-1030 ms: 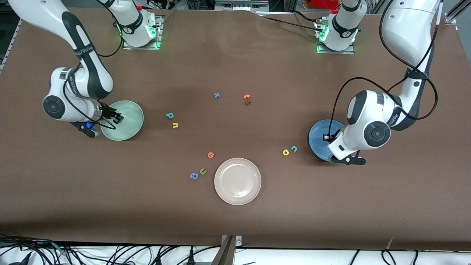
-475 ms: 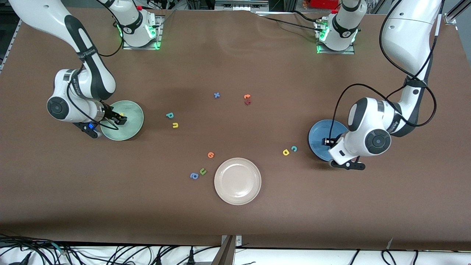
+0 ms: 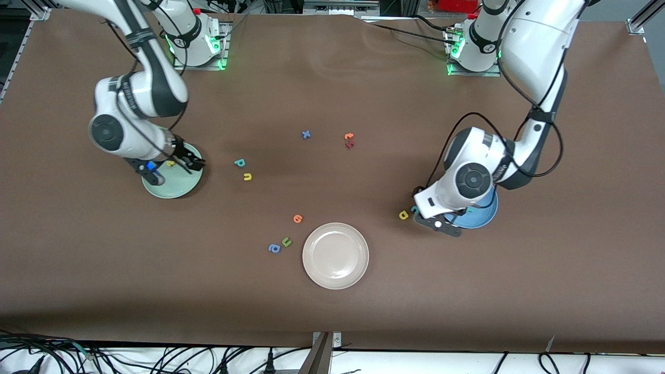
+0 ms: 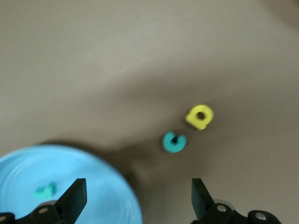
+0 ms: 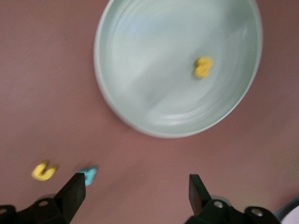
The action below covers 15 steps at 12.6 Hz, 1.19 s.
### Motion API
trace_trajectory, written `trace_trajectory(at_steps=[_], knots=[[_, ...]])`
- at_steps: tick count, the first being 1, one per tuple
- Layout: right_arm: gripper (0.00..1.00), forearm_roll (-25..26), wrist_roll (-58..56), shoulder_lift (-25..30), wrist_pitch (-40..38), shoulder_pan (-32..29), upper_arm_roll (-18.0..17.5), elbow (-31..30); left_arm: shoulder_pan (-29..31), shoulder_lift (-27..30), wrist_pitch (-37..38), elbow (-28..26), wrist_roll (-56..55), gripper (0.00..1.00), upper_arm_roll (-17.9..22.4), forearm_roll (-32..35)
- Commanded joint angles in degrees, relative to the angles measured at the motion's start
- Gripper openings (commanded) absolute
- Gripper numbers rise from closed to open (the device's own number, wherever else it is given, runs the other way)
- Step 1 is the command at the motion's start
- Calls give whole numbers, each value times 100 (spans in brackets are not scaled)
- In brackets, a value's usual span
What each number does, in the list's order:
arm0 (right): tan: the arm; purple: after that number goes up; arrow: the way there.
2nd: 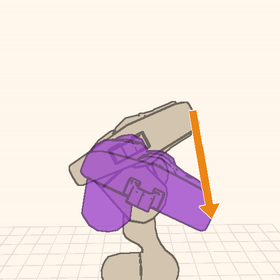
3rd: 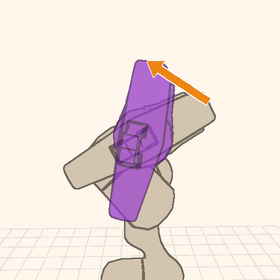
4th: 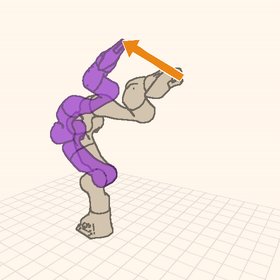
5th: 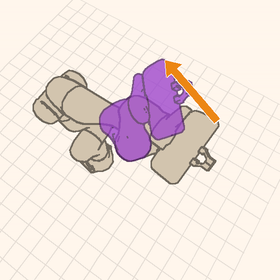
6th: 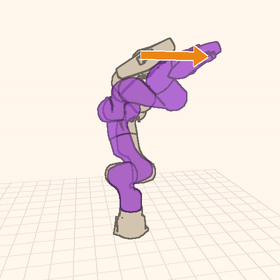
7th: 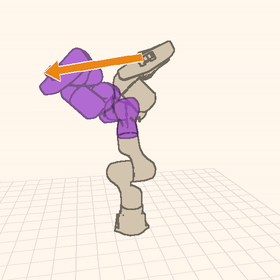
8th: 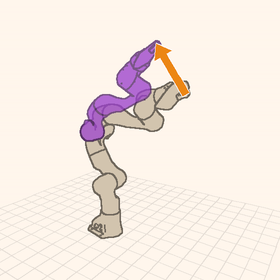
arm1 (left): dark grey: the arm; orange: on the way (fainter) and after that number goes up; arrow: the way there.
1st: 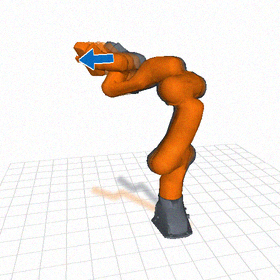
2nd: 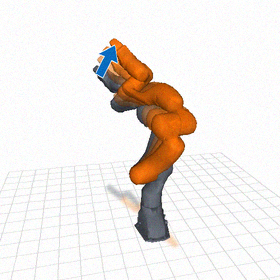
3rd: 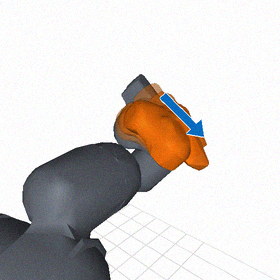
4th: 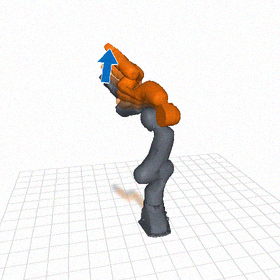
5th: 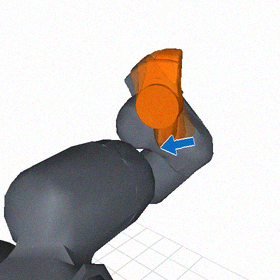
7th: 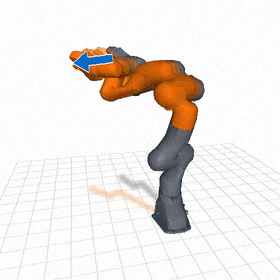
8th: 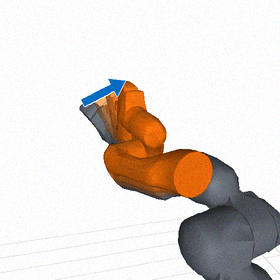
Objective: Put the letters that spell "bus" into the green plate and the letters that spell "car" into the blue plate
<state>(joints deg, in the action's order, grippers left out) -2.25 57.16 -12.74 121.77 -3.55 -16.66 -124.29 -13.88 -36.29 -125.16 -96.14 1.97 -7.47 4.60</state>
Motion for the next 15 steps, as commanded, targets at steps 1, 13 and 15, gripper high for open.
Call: trace_trajectory(at_steps=[1, 13, 15], knots=[[98, -92, 873, -298, 591, -23, -416, -87, 52, -281, -359, 34, 593, 98, -105, 129], [92, 276, 1694, -1055, 1947, 390, -497, -526, 88, -537, -774, -54, 1112, 7, -211, 155], [87, 330, 1693, -1020, 1938, 390, -470, -561, 122, -389, -643, 16, 1130, 6, -211, 182]])
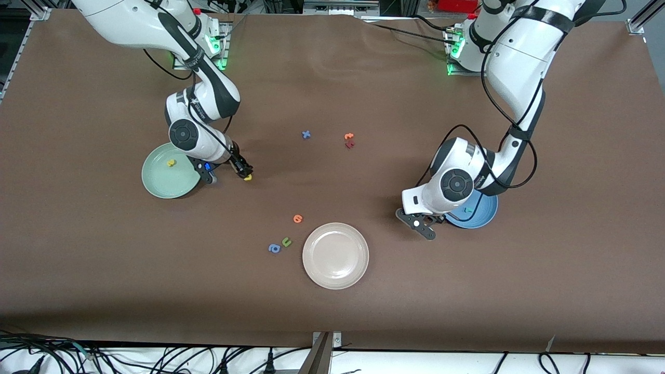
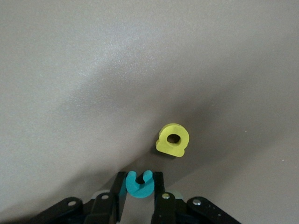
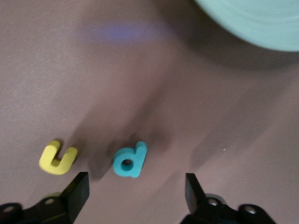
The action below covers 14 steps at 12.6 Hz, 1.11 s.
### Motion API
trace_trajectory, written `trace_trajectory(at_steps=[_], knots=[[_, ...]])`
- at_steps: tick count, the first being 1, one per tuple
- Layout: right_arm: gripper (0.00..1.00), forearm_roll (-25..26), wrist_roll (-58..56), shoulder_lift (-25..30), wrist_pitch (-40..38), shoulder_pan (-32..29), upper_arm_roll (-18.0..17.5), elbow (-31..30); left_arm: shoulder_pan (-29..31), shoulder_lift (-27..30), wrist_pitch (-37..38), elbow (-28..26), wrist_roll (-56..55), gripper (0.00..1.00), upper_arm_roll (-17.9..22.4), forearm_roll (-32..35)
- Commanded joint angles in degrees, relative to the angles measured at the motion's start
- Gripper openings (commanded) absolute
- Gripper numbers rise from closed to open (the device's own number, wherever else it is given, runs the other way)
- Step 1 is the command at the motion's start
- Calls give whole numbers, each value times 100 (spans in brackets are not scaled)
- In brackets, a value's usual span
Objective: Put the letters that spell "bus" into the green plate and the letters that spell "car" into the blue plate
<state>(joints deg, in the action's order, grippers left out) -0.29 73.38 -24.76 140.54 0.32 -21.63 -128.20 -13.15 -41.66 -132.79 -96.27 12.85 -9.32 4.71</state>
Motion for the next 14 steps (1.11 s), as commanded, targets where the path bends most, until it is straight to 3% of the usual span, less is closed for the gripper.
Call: trace_trajectory(at_steps=[1, 2, 3, 5, 6, 7, 8, 12, 14], knots=[[83, 152, 62, 182, 70, 3, 28, -171, 67, 314, 348, 55, 42, 7, 0, 188], [68, 282, 45, 174, 79, -5, 36, -171, 111, 499, 559, 55, 42, 7, 44, 188], [62, 362, 53, 156, 88, -6, 63, -171, 198, 614, 770, 64, 85, 7, 96, 205], [63, 363, 62, 112, 131, 3, 80, -171, 548, 685, 869, 55, 645, 10, 220, 520], [63, 363, 71, 86, 271, 3, 80, -188, 803, 694, 869, 55, 953, 17, 211, 522], [63, 363, 71, 68, 333, 3, 80, -188, 927, 659, 869, 47, 999, 63, 211, 522], [63, 363, 88, 59, 334, 3, 80, -188, 998, 642, 852, 47, 1052, 100, 211, 478], [62, 363, 97, 94, 850, -6, 80, -433, 981, 668, 869, 47, 982, 100, 36, 452], [62, 354, 106, 95, 914, -14, 80, -469, 981, 668, 869, 55, 869, 100, -296, 416]])
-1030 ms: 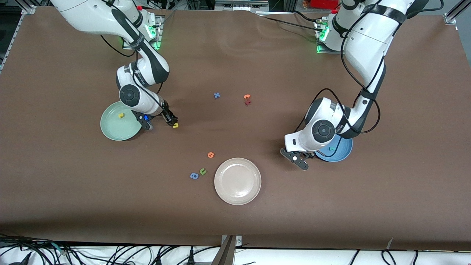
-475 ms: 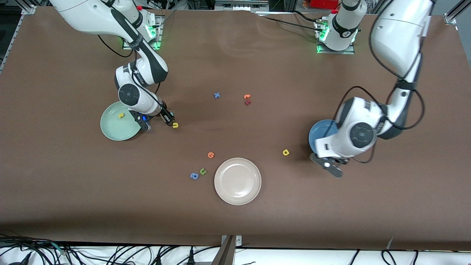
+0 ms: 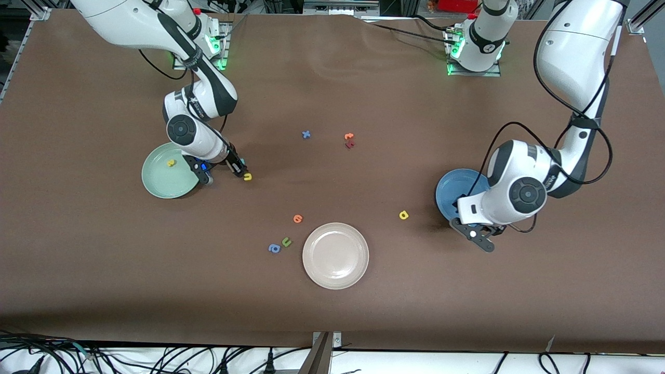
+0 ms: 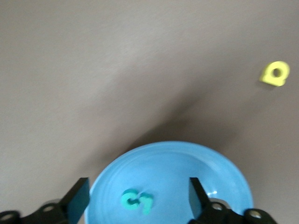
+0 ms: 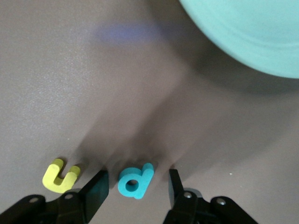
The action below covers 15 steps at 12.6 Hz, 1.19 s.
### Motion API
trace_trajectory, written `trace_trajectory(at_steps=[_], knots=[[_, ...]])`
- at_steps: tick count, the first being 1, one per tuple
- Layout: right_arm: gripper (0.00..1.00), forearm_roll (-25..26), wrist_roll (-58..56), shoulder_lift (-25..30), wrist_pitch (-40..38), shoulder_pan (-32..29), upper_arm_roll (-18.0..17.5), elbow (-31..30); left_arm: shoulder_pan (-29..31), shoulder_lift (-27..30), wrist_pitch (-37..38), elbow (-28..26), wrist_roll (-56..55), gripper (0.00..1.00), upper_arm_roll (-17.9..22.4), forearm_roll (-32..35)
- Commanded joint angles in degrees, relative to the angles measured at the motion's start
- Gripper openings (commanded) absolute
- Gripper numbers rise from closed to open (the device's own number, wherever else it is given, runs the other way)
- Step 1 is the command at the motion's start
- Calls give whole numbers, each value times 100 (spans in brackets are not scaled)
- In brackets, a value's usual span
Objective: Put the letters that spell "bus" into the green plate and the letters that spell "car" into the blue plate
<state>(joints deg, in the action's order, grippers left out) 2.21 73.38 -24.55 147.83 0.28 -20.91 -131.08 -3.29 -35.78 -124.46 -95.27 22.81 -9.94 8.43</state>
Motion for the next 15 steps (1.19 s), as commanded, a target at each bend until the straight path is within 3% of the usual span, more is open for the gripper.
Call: trace_trajectory(at_steps=[1, 3, 5, 8, 12, 14, 15], knots=[[56, 104, 167, 82, 185, -10, 8, -181, -14, 71, 27, -36, -302, 100, -437, 1], [25, 104, 177, 73, 167, -10, 8, -181, -162, -51, -61, -27, -549, 100, -641, -26], [10, 104, 177, 73, 149, -10, 8, -181, -435, -297, -708, -27, -488, 98, -641, 35], [9, 104, 142, 213, -103, -10, 8, -102, -779, -516, -966, -27, -532, 91, -580, 621], [9, 69, -708, 820, -2779, -36, 472, 888, -787, -711, -1485, -44, -550, 90, -580, 862], [9, 17, -1646, 1021, -3522, -36, 929, 1172, -744, -816, -1485, -27, -515, 78, -580, 853], [9, 16, -2235, 1048, -3577, -36, 1244, 1155, -726, -843, -1485, -27, -523, 62, -580, 853]])
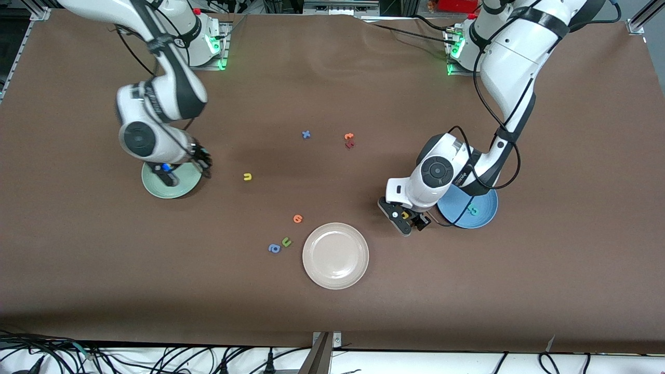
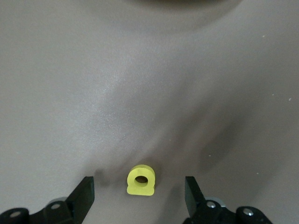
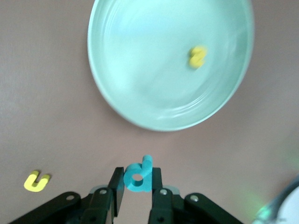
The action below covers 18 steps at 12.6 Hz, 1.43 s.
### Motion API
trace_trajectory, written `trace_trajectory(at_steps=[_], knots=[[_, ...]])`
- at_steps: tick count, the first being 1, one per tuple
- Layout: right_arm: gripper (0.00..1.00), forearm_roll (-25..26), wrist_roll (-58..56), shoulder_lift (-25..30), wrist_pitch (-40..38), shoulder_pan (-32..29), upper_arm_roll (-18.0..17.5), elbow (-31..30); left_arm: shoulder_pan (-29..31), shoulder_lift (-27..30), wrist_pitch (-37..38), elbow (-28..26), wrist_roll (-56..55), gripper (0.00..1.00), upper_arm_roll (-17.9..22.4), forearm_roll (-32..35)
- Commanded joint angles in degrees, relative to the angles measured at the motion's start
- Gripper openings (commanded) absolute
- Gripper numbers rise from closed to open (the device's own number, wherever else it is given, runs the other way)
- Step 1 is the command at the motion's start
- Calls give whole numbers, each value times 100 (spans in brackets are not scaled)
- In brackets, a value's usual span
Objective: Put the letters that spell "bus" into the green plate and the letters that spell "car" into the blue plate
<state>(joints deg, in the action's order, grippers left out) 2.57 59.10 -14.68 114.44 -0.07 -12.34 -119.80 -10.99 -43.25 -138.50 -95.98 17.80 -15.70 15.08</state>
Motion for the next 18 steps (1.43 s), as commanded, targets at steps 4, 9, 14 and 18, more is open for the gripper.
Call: trace_trajectory(at_steps=[4, 9, 14, 18], knots=[[9, -247, -2217, -280, 838, -1, 1084, -577, -8, -87, -81, 45, -58, 4, -3, 170], [99, -309, -2148, -396, 1336, -1, 1076, -791, 149, 535, 549, 106, -22, 6, -12, 170], [99, -670, -1965, 122, 73, 34, 979, -178, 1193, 1291, 1730, -418, 345, 27, -187, 118], [99, -688, -535, 62, 261, 42, 251, 185, 1653, 1644, 1703, -870, 373, 100, -504, 118]])
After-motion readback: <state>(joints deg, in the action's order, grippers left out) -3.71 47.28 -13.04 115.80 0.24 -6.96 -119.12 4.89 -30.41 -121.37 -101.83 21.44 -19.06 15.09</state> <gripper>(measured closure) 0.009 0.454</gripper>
